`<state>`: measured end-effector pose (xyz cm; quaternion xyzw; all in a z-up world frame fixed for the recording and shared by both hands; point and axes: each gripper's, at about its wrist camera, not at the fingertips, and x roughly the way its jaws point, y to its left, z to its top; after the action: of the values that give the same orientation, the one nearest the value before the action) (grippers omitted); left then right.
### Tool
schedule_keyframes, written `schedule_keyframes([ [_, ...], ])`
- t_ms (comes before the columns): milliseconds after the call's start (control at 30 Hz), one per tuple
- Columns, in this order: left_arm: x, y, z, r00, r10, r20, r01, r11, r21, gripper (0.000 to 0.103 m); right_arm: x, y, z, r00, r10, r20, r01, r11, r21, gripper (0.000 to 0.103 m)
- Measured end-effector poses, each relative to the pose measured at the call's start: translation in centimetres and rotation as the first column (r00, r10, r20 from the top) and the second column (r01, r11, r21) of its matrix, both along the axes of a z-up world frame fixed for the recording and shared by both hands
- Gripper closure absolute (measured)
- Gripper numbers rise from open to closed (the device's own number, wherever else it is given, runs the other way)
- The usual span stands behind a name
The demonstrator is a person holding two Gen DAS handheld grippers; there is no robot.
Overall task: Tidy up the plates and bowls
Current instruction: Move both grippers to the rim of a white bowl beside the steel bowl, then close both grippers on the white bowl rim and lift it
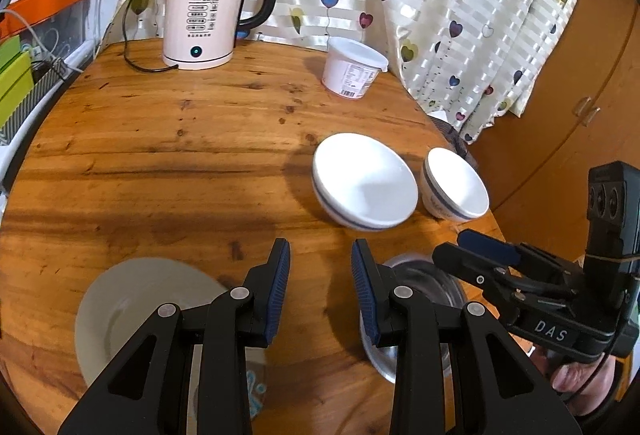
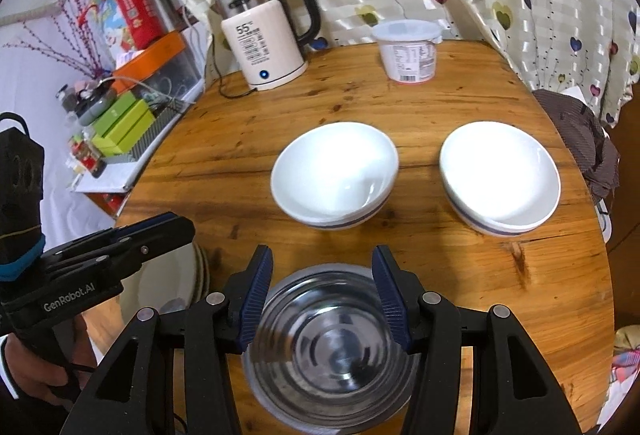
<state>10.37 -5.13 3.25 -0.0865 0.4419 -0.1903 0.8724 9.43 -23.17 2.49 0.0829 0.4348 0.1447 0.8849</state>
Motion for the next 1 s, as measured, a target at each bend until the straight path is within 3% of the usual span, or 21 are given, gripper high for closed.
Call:
schedule_keyframes([
  [233,1.9,-1.4,-0.4,1.0,-0.006,-0.018,0.006,1.0,-0.004,0.07,1.4,-1.5,-0.5,0.999,-0.036,-0.006,0.036,0.999,0.011,0.055],
  [500,4.0,-2.5,-1.4,0.999,-0.002,-0.044,0.002,1.0,-0.014,0.07,3.3,-2.1,-1.5,0.998,-0.048,-0.031,0.049,0.998,0.031,0.069],
  [1000,6.7,-3.4,-3.2,0.997,0.021,-0.075,-0.022,1.0,-0.021,0.07,6.5,-2.4,-2.6,0.997,-0.057,-0.05,0.06,0.997,0.052,0.077],
])
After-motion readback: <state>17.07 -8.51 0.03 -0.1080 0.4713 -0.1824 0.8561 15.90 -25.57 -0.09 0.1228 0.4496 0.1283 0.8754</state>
